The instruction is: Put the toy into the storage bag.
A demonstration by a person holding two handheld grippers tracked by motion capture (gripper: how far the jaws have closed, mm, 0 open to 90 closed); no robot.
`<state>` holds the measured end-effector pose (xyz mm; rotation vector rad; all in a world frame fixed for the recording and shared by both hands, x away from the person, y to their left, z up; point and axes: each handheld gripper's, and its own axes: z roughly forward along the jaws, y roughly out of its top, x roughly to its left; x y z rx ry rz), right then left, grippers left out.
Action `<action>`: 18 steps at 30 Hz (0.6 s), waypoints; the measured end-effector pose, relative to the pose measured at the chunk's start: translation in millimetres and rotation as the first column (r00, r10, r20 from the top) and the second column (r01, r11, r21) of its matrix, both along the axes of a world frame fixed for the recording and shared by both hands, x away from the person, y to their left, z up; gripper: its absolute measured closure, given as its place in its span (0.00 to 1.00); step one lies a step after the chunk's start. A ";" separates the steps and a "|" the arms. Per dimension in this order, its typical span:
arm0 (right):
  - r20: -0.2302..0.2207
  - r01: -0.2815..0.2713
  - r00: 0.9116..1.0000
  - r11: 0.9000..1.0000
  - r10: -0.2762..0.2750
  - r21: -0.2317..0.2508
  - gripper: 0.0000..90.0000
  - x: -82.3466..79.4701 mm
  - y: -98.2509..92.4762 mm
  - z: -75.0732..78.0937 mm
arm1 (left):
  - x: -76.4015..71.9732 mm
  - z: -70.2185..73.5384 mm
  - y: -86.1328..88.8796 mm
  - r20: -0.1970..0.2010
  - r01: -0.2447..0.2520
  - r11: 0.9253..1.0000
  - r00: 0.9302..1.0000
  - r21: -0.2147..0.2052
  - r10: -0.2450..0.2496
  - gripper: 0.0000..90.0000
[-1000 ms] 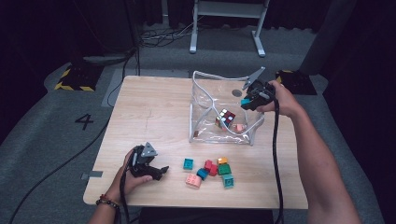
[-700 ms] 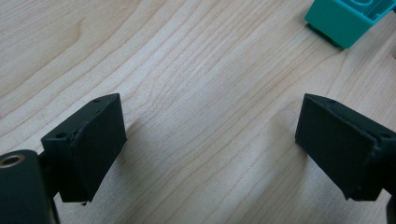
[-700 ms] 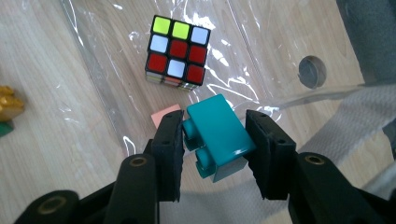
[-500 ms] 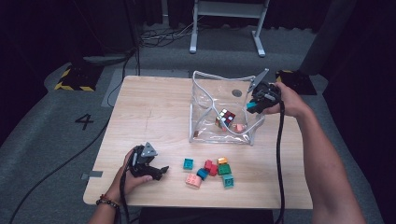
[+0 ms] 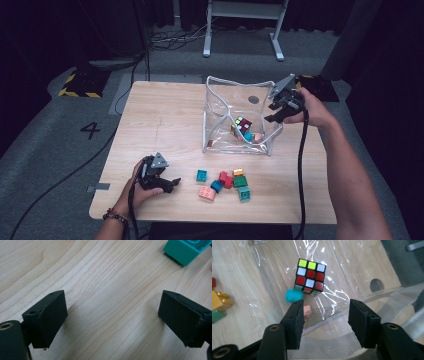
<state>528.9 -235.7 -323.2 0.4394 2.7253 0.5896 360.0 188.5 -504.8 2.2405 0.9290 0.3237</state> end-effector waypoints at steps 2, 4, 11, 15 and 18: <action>0.019 0.005 1.000 0.999 -0.006 0.042 0.50 -2.5 -3.7 2.6 | 0.0 0.0 0.0 0.000 0.001 1.000 1.000 0.000 -0.001 0.10; 0.039 0.016 0.999 0.997 -0.019 0.080 0.48 -7.6 -7.1 6.6 | 0.0 0.0 0.0 0.000 0.001 1.000 1.000 0.001 -0.001 0.10; 0.111 0.062 0.989 0.960 -0.096 0.273 0.44 -34.7 -31.6 19.4 | 0.0 0.0 0.0 0.000 0.001 1.000 1.000 0.001 -0.001 0.10; 0.159 0.068 0.978 0.920 -0.139 0.386 0.43 -56.2 -51.5 24.1 | 0.0 0.0 0.0 0.000 0.001 1.000 1.000 0.001 -0.001 0.10; 0.161 0.072 0.972 0.874 -0.169 0.481 0.44 -75.2 -67.7 22.7 | 0.0 0.0 0.0 0.000 0.001 1.000 1.000 0.001 -0.001 0.10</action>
